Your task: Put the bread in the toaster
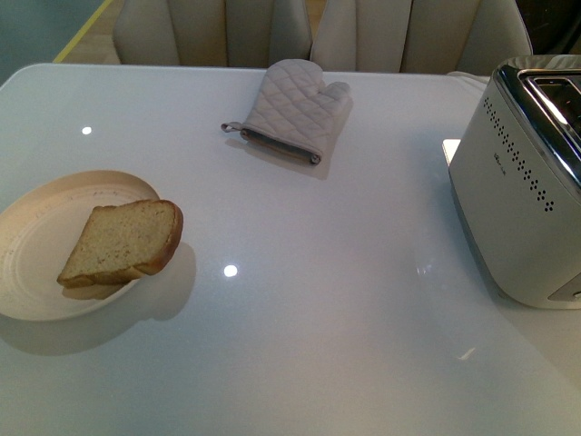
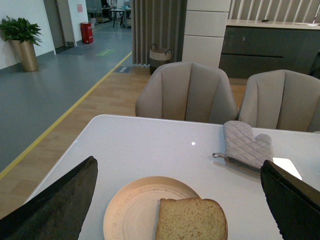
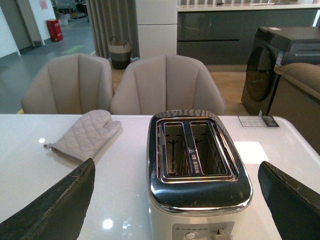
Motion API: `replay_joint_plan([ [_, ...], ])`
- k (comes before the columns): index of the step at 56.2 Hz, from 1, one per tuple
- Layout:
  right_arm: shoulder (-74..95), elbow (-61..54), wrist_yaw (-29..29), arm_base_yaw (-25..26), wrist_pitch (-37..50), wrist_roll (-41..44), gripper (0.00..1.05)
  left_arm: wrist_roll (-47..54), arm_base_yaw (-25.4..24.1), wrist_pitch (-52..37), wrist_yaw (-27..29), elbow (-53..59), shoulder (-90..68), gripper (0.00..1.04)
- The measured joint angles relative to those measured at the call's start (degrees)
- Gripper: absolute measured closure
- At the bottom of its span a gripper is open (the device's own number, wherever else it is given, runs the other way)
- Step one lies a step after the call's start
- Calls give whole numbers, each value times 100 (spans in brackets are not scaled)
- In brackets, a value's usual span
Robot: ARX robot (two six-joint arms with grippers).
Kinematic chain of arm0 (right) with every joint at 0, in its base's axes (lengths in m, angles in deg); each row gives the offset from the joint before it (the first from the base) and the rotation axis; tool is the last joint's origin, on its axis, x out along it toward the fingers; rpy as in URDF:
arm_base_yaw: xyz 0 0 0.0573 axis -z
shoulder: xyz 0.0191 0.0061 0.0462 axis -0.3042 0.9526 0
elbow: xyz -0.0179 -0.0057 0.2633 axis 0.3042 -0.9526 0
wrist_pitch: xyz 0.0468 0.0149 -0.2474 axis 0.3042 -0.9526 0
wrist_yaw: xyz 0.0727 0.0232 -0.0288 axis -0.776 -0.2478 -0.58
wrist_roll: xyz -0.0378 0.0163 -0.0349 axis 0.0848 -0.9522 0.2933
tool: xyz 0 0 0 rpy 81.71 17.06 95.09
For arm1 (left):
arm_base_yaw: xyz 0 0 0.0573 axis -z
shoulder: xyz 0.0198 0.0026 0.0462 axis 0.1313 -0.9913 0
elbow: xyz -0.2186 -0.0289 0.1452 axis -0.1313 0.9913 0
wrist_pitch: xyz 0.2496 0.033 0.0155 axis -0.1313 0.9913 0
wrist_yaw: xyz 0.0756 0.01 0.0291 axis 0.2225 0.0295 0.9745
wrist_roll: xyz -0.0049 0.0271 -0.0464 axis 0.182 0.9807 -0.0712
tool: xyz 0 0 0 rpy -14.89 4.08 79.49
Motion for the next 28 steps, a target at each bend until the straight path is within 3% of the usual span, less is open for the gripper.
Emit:
replay_joint_plan([
  [28,0,0,0,0,0,0,9,2,0,0,0,0,0,7],
])
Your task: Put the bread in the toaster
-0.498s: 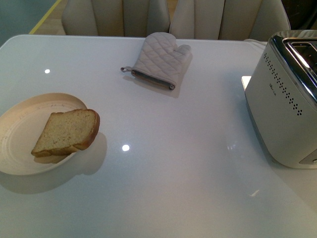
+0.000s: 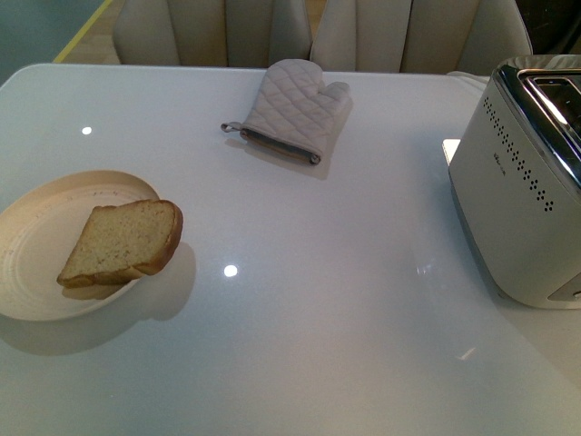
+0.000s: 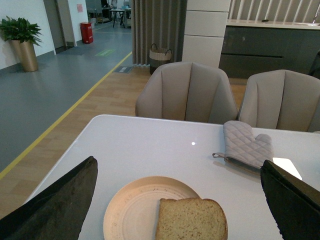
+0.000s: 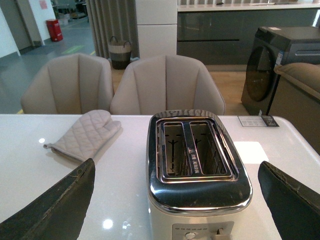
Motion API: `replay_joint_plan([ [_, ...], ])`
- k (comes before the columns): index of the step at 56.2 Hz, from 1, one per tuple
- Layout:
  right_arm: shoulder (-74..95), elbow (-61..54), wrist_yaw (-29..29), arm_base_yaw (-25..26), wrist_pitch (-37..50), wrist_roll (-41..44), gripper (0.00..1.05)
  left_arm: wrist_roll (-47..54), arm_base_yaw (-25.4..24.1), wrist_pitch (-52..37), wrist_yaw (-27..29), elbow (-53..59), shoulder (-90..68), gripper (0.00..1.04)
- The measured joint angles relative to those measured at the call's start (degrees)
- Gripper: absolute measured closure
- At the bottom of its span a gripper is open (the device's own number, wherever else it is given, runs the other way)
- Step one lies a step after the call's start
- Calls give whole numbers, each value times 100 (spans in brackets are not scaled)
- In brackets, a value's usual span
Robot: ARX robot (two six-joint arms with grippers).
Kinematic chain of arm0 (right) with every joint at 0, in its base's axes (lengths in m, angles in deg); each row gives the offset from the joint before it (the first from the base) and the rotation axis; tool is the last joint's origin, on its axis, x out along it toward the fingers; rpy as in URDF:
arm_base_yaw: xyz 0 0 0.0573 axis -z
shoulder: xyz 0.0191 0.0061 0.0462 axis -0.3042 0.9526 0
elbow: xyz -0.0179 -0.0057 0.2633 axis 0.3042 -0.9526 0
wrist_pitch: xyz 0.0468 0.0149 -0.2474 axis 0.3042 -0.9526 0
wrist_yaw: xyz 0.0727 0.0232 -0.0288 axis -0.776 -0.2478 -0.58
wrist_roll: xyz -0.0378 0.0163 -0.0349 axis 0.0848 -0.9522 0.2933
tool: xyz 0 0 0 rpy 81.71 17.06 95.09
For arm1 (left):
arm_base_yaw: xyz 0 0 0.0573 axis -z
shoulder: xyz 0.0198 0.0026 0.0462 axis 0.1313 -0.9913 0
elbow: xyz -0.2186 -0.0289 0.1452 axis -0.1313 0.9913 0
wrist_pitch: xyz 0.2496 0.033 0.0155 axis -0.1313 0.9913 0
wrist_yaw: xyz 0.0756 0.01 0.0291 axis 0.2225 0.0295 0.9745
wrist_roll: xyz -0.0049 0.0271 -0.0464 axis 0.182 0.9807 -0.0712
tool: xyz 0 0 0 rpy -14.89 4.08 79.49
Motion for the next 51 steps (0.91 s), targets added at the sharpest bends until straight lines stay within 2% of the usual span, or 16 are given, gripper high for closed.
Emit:
replay_joint_plan([
  [2,0,0,0,0,0,0,9,-129,-52,192,-195,-59,-85,7],
  [5,0,0,2,0,0,0,9,-833,-225,1163,-916,-450,-586,7],
  [7,0,0,-15,0,0,0,9,-1123,-282,1493,-1154,-592,-866,7],
  [13,0,0,-13,0,0,0,9,-1926,-415,1497,-1421,-726,-1453,7],
  [20,0,0,-13,0,0,0,9,-2131,-743,796,-1714,-896,-2194,7],
  [30,0,0,-13,0,0,0,9,-2000,-1480,-883,-2083,-981,-4186,7],
  [42,0,0,-13,0,0,0,9,-1137,-1934,-2924,-1805,-1449,-7213,7],
  [51,0,0,-13,0,0,-2,9,-850,-2127,-3639,-1576,-2013,-9245,7],
])
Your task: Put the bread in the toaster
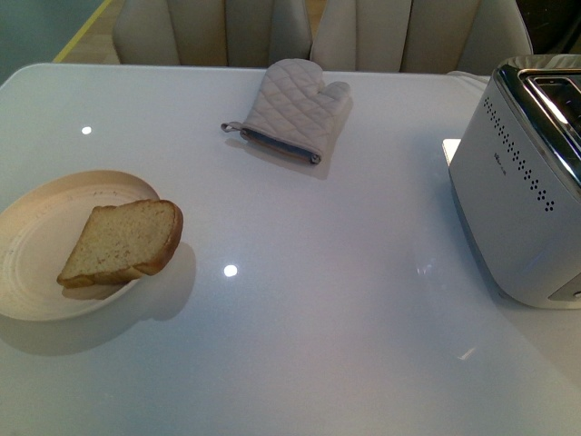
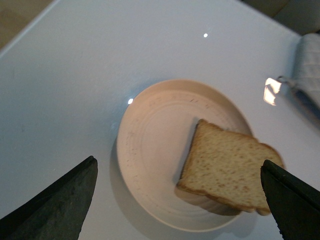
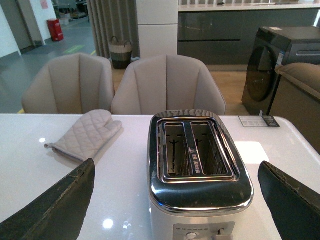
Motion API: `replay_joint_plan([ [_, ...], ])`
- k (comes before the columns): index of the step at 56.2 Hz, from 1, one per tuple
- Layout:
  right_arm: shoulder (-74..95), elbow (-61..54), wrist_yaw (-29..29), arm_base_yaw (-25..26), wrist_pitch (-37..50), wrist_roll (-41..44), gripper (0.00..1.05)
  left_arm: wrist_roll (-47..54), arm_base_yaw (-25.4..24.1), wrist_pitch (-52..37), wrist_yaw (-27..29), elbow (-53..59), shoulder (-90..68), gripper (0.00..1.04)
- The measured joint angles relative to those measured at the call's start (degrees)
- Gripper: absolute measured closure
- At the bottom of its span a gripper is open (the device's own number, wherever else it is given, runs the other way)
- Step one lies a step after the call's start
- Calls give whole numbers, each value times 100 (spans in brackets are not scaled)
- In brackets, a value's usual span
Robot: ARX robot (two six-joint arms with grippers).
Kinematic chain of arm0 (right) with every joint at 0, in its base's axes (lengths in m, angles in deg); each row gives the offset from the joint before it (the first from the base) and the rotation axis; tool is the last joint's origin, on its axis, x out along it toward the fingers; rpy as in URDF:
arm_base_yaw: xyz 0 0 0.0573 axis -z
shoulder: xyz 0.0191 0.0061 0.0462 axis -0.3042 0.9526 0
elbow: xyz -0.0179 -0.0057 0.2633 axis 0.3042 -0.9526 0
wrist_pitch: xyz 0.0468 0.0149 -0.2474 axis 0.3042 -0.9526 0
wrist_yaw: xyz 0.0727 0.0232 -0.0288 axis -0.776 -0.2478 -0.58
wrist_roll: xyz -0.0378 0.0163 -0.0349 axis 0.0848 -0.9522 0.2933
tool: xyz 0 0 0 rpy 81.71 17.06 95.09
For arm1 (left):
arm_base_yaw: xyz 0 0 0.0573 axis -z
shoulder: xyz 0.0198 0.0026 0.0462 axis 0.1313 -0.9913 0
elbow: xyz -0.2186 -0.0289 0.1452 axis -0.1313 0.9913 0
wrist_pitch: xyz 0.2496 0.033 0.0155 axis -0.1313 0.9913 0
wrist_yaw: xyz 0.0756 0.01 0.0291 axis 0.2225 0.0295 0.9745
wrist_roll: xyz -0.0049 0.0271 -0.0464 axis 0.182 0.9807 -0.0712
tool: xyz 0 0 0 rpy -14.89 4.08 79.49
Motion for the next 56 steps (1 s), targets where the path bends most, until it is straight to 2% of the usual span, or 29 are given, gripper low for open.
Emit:
replay_joint_plan([
  [11,0,0,-2,0,0,2,9,166,20,-138,280,-605,-1606,7],
  [28,0,0,-2,0,0,2,9,339,227,-227,710,-1364,-3121,7],
  [50,0,0,0,0,0,2,9,339,538,-122,1008,-2037,-3982,7],
  [56,0,0,0,0,0,2,9,407,612,7,1147,-2155,-4210,25],
])
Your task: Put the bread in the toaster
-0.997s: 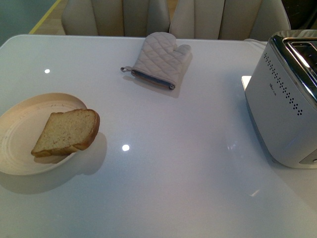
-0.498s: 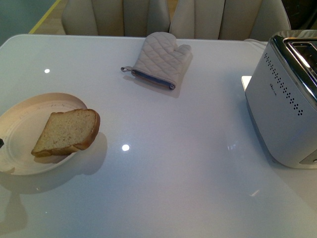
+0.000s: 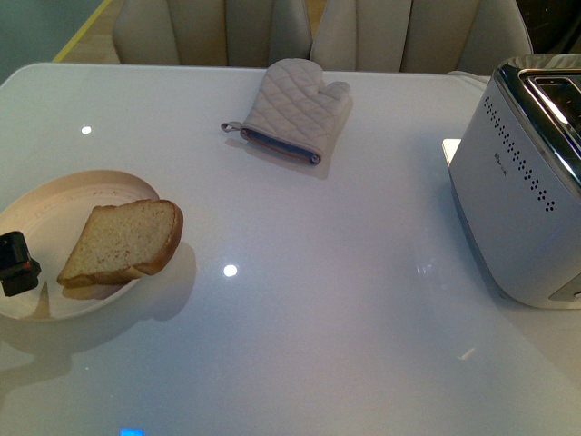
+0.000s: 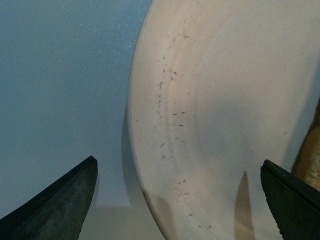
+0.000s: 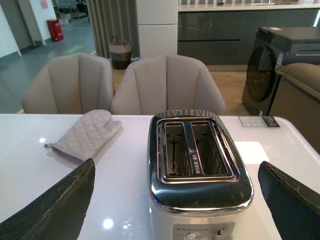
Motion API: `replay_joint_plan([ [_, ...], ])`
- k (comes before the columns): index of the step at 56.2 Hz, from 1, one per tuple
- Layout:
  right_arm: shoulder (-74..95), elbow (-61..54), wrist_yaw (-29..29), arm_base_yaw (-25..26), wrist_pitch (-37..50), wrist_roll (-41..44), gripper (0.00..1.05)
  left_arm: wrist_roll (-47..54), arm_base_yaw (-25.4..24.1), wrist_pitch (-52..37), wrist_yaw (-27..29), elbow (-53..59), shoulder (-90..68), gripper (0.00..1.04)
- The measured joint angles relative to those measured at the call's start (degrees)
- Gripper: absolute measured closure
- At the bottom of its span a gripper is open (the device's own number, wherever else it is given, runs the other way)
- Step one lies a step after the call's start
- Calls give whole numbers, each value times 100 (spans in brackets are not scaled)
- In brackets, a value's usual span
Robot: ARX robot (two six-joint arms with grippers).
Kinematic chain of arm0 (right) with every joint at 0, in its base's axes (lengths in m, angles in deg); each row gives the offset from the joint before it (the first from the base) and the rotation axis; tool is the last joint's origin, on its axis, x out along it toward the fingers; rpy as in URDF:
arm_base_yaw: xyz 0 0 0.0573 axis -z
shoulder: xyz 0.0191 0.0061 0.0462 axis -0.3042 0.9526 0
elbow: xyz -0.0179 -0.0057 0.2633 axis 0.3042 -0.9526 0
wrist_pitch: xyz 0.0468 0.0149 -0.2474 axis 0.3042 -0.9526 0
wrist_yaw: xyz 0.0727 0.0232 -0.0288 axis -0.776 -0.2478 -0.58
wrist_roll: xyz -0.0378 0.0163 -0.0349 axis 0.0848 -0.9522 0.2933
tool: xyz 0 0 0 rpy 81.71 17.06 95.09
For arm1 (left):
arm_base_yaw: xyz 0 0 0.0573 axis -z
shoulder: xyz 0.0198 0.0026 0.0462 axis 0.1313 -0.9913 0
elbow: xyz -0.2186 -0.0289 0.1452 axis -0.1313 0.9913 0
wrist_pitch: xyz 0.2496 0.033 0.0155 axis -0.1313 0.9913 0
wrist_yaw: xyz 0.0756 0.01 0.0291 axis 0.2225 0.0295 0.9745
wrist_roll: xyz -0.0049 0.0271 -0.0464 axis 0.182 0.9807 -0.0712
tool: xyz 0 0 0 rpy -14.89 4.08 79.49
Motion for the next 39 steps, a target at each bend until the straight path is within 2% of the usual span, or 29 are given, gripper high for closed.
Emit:
replay_joint_plan([
  [19,0,0,0,0,0,-2,9,-177,251,39,157,87,48,73],
  [27,0,0,0,0,0,0,9,-549,623,85,439,236,160,92],
  [32,0,0,0,0,0,0,9,-940,1082,85,483,334,225,99],
  [39,0,0,0,0,0,0,9,-1408,1753,160,546,433,295,99],
])
